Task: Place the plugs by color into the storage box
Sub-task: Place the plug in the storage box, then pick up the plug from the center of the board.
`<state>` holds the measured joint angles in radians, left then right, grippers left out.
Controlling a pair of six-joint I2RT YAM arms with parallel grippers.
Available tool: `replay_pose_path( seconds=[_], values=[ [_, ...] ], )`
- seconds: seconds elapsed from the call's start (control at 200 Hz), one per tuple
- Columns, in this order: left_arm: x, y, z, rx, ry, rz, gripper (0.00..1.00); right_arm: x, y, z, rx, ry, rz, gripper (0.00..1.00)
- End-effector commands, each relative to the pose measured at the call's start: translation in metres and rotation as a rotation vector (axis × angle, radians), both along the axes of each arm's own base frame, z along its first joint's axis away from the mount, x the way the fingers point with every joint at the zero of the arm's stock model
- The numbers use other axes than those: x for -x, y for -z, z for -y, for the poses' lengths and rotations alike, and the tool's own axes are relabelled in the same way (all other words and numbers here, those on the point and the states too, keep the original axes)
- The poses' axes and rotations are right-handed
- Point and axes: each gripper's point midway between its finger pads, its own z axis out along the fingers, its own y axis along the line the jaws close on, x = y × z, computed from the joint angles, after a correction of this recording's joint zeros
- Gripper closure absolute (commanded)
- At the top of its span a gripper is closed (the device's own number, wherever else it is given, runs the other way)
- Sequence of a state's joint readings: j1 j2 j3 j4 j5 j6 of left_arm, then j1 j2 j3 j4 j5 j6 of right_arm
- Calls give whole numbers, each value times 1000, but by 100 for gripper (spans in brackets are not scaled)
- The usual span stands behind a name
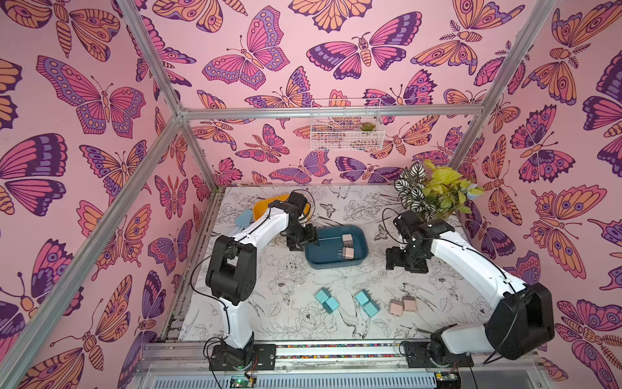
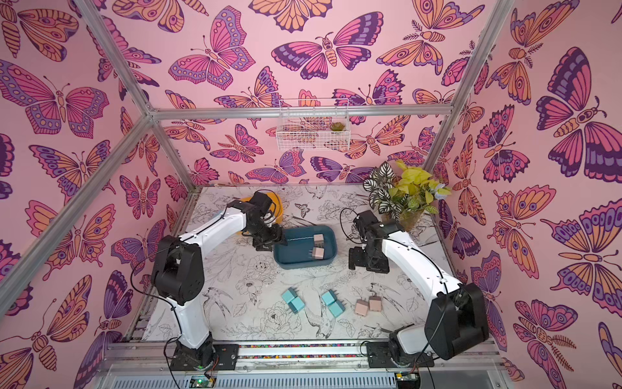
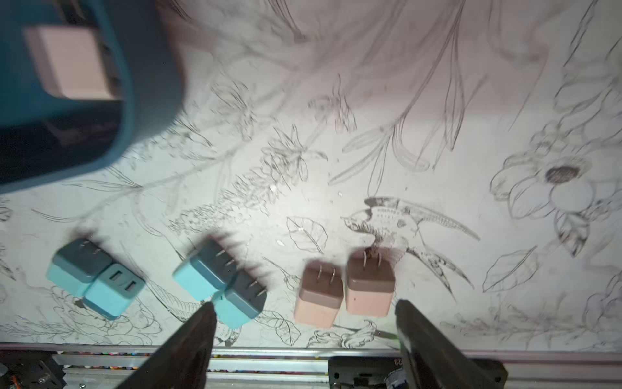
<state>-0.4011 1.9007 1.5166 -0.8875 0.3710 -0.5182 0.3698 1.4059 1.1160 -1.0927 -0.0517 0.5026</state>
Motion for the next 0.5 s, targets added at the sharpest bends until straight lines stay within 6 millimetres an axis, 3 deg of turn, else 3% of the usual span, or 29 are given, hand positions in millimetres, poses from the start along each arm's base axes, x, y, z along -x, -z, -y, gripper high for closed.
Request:
replay_pose_path(
  seconds=[0.0,0.25,0.496],
  values=[
    [2,0,7,15,9,-13,29,22,8,-2,-45,70,-45,18],
    [8,3,4,5,11,-22,29,63,34,-10,-101,103,-144,22],
    [11,1,0,-5,6,-17,29,79,60,-23,-114,122,-210,23]
  ],
)
